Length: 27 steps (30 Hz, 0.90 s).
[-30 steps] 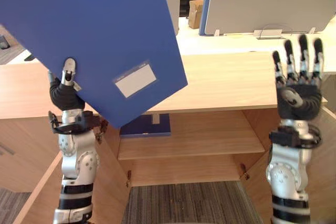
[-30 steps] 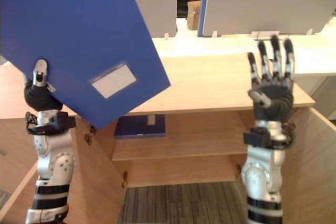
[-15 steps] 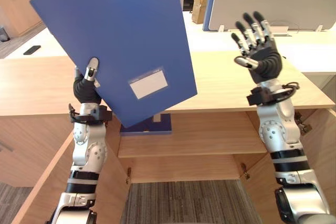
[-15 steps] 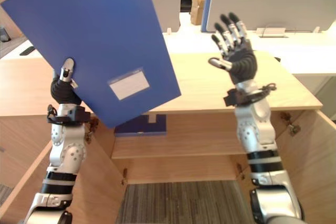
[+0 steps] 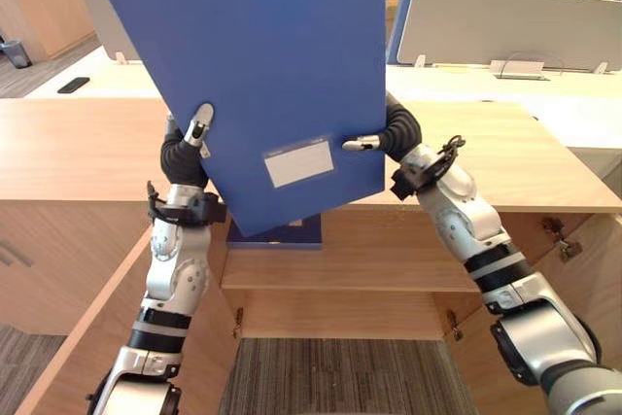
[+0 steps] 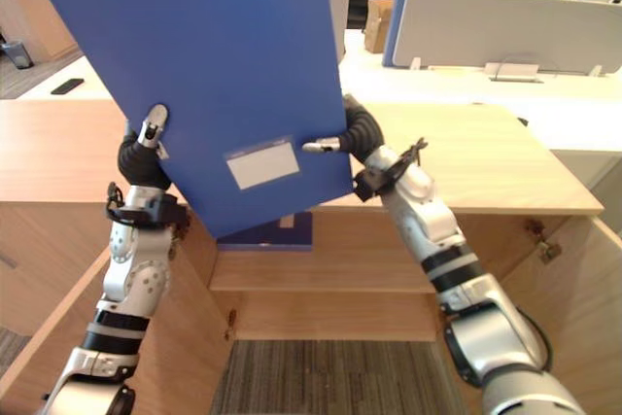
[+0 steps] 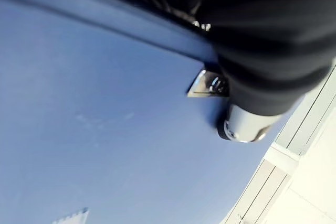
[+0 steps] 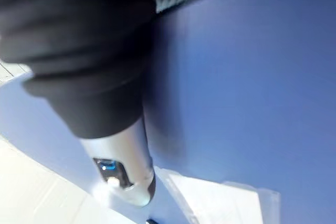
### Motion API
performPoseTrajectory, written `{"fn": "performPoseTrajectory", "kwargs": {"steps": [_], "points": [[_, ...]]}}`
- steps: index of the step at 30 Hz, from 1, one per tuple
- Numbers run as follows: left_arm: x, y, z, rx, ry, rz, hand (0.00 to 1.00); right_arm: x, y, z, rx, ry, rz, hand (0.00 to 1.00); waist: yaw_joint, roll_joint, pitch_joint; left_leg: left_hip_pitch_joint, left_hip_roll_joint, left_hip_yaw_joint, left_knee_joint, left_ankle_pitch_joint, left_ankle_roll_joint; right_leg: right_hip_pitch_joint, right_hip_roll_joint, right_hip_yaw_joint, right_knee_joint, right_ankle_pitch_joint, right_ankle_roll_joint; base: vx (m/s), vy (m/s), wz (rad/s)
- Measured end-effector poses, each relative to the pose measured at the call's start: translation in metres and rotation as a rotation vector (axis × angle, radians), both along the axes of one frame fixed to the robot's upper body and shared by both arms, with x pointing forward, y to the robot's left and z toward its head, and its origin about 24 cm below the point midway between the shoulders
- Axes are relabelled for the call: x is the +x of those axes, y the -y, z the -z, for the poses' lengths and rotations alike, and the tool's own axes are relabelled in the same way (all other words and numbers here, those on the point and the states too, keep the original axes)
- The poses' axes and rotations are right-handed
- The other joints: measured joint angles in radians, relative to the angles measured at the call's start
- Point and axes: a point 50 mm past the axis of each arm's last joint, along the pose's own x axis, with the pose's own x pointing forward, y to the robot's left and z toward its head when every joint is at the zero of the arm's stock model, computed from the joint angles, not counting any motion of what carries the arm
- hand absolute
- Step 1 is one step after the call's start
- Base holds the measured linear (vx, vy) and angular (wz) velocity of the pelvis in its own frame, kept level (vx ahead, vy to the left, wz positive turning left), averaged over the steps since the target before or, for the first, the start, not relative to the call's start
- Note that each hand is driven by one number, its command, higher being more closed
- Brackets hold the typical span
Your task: Walk over to the cabinet, pick up the folder, carry it to the office cabinet, place the folder inside the office cabinet, then close the office cabinet door
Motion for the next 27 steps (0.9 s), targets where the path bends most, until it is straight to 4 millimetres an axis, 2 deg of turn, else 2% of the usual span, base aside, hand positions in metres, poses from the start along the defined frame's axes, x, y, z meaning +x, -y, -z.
{"fn": "performPoseTrajectory", "kwargs": {"steps": [2, 3, 11, 12, 19, 22, 27], "points": [[0.0, -0.001, -0.001, 0.002, 0.002, -0.004, 1.0, 0.003, -0.003, 0.001, 0.002, -0.01, 0.004, 0.0, 0.001, -0.002, -0.001, -0.001, 0.002, -0.001, 0.0, 0.002, 0.0, 0.0, 0.002, -0.002, 0.0, 0.001, -0.002, 0.0, 0.0, 0.0], [0.0, -0.002, -0.001, 0.008, 0.003, -0.007, 1.0, 0.006, -0.004, 0.002, 0.002, -0.021, 0.011, 1.0, 0.002, -0.005, -0.003, -0.002, 0.005, -0.003, 0.0, 0.003, -0.001, 0.0, 0.005, -0.003, -0.001, 0.002, -0.003, 0.0, 0.0, 0.0], [0.0, -0.008, -0.004, 0.006, 0.01, -0.014, 1.0, 0.013, -0.017, -0.001, -0.04, -0.03, -0.004, 1.0, 0.012, -0.018, -0.012, -0.016, 0.021, -0.018, 0.0, 0.015, -0.011, -0.003, 0.022, -0.013, -0.01, 0.012, -0.017, -0.02, -0.008, 0.04], [-0.001, -0.01, -0.005, 0.015, 0.011, -0.017, 0.0, 0.012, -0.019, 0.001, -0.055, -0.032, -0.013, 1.0, 0.016, -0.02, -0.013, -0.017, 0.025, -0.018, 0.0, 0.017, -0.013, -0.003, 0.026, -0.013, -0.013, 0.014, -0.019, 0.0, 0.0, 0.0], [-0.003, -0.009, -0.006, 0.003, 0.044, 0.028, 0.0, 0.01, -0.022, 0.016, -0.051, -0.121, -0.062, 1.0, 0.026, -0.021, -0.013, -0.024, 0.038, -0.026, 0.0, 0.021, -0.02, 0.003, 0.04, -0.021, -0.03, 0.021, -0.026, -0.01, -0.005, 0.01], [-0.01, -0.007, -0.001, 0.005, 0.043, 0.061, 0.0, 0.004, -0.019, 0.033, -0.033, -0.194, -0.089, 1.0, 0.026, -0.022, -0.013, -0.03, 0.041, -0.031, 0.0, 0.022, -0.021, 0.003, 0.043, -0.027, -0.036, 0.022, -0.027, 0.01, -0.003, 0.05], [-0.023, -0.006, 0.036, -0.011, -0.08, 0.129, 0.0, -0.01, -0.013, 0.061, -0.103, -0.304, -0.139, 1.0, 0.025, -0.021, -0.013, -0.035, 0.046, -0.035, 0.0, 0.02, -0.025, 0.005, 0.05, -0.034, -0.043, 0.023, -0.028, 0.0, 0.0, 0.01]]}}
